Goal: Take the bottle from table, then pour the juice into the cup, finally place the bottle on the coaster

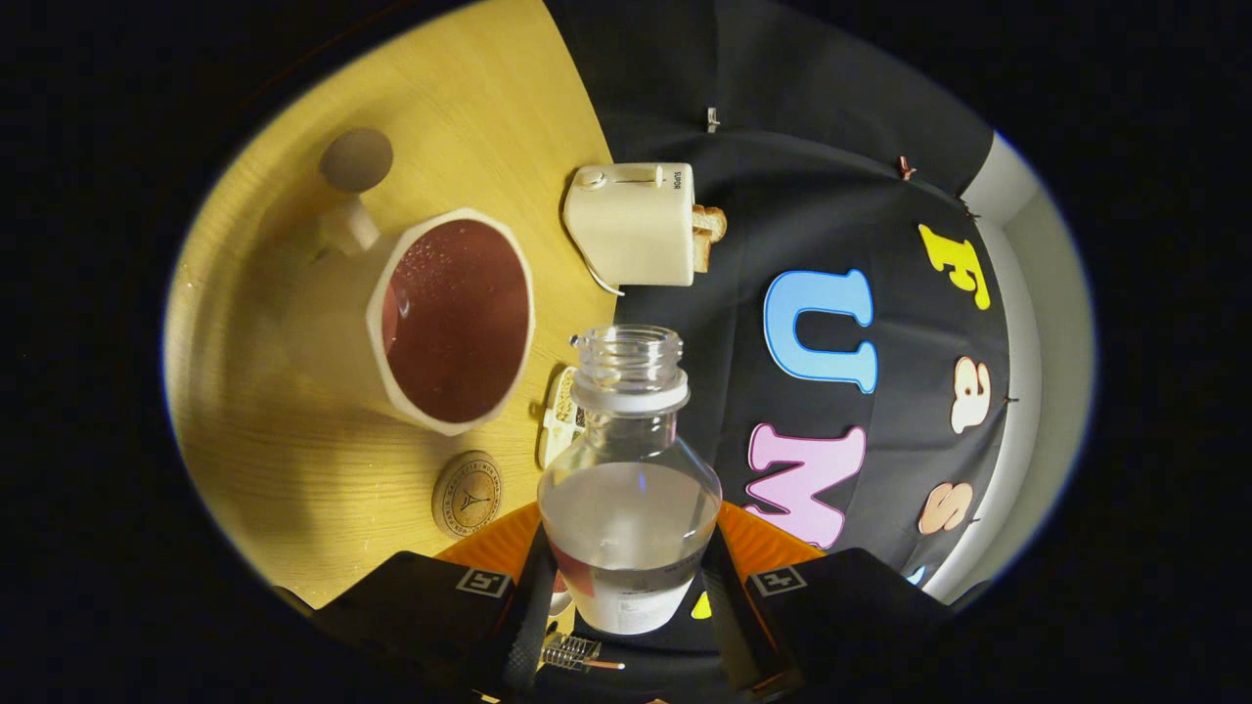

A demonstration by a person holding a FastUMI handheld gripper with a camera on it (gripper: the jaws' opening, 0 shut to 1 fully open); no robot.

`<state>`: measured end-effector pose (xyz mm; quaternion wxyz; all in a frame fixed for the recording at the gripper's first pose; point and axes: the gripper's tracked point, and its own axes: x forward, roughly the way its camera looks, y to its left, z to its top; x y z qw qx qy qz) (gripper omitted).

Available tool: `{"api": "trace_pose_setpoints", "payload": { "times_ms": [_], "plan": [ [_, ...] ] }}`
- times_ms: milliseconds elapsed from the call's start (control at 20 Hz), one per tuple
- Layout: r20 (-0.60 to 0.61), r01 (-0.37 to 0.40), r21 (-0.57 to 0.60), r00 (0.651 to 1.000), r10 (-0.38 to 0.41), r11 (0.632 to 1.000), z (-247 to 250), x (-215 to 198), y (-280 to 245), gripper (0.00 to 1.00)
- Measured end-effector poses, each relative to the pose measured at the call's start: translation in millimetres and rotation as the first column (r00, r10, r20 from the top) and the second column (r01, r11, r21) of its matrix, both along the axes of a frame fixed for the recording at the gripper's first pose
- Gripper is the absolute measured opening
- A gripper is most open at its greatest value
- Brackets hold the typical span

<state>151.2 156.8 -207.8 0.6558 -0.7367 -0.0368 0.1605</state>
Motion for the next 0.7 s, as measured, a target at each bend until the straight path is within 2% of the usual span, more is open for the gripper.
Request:
{"api": "trace_pose_setpoints", "payload": {
  "times_ms": [450,700],
  "plan": [
    [0.024,-0.075,-0.153,0.997,0.079,0.985,-15,5,3,0.73],
    [0.023,-0.073,-0.172,0.997,0.078,0.982,-14,11,0,0.73]
  ]
}}
